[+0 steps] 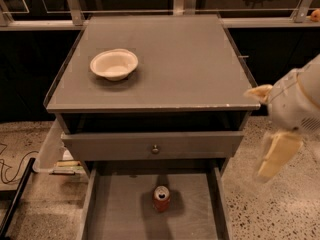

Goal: Pick coke can from middle drawer and place on counter

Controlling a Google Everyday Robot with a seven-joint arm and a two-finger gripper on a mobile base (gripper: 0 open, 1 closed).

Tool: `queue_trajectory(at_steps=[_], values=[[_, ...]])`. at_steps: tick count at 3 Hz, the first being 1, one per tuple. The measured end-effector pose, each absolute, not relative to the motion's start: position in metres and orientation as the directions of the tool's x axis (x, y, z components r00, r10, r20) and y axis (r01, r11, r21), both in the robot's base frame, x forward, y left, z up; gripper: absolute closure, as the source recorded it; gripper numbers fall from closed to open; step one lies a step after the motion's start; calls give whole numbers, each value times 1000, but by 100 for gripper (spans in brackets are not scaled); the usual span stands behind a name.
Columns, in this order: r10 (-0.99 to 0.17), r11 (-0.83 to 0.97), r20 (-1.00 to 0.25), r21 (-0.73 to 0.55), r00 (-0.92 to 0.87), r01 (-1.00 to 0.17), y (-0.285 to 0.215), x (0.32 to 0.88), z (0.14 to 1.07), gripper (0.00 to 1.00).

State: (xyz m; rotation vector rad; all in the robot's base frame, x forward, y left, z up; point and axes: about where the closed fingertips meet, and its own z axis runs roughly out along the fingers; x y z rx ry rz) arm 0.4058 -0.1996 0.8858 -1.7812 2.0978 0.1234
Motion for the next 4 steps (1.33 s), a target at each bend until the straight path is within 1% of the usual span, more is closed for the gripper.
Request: queue_trajectory(at_steps=[1, 2, 3, 4], values=[[-874, 173, -480, -174, -69, -970, -186, 389, 837, 0], [-824, 152, -567, -204, -10, -967, -176, 385, 786, 0], [-824, 99, -564, -218, 43, -971, -174, 396, 746, 0], [-828, 93, -559, -211, 42, -973, -172, 400, 738, 0]])
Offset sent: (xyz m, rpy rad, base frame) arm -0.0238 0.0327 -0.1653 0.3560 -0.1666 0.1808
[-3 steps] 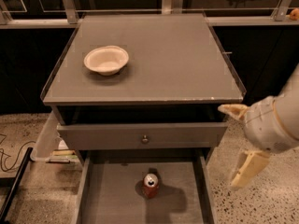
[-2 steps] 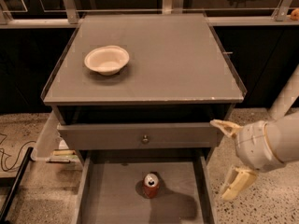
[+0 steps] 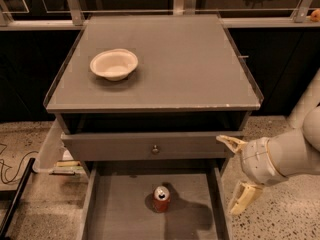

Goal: Pick coke can from middle drawer and place on counter

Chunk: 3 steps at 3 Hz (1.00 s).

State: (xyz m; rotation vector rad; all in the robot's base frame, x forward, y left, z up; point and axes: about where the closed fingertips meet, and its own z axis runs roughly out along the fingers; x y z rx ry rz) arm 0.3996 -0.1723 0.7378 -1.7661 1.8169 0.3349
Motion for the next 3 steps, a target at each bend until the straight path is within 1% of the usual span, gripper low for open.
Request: queue_trajectory(at_steps=[1, 2, 3], values=[[-824, 97, -566, -188, 27, -977, -169, 397, 738, 0], [-813, 118, -582, -145, -11, -982, -167, 400, 697, 0], [-785, 162, -617, -114, -58, -980, -172, 409, 633, 0]])
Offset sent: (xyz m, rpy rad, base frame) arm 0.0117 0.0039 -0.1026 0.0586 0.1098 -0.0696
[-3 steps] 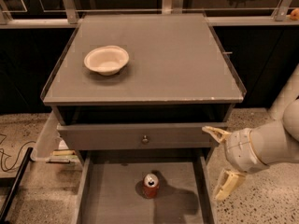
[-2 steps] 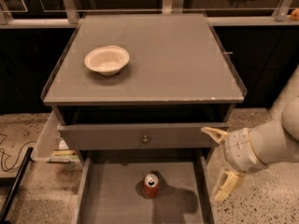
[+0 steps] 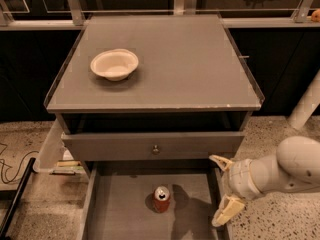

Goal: Pick coke can from middle drawer and place on counter

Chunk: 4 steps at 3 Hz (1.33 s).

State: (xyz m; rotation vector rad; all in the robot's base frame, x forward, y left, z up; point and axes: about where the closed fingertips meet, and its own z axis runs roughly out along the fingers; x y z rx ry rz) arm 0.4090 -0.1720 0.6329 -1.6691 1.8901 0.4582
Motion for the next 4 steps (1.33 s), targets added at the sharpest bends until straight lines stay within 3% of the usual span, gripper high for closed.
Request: queue_trajectory(at_steps=[2, 3, 4], values=[[-735, 209, -676, -151, -53, -966, -171, 424, 531, 0], [-695, 189, -718, -128, -40, -974, -144, 423, 497, 0], [-695, 189, -718, -128, -40, -974, -144, 423, 497, 0]])
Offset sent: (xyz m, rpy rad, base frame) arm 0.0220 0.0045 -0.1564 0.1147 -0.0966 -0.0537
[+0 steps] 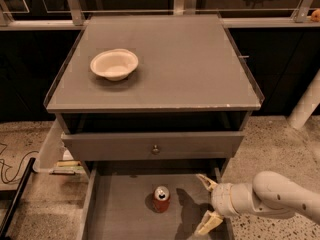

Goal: Pick coke can from middle drawer and place on counter

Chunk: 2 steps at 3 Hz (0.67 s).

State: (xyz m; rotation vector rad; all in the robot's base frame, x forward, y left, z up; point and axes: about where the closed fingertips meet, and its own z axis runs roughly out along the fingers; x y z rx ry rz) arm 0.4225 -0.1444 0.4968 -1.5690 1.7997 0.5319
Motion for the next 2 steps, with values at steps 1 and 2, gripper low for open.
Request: queue_trajectory(at_steps=[1, 2], values=[[-674, 186, -738, -122, -36, -975, -133, 428, 486, 0], [-635, 180, -772, -115, -26, -977, -117, 435, 473, 0]])
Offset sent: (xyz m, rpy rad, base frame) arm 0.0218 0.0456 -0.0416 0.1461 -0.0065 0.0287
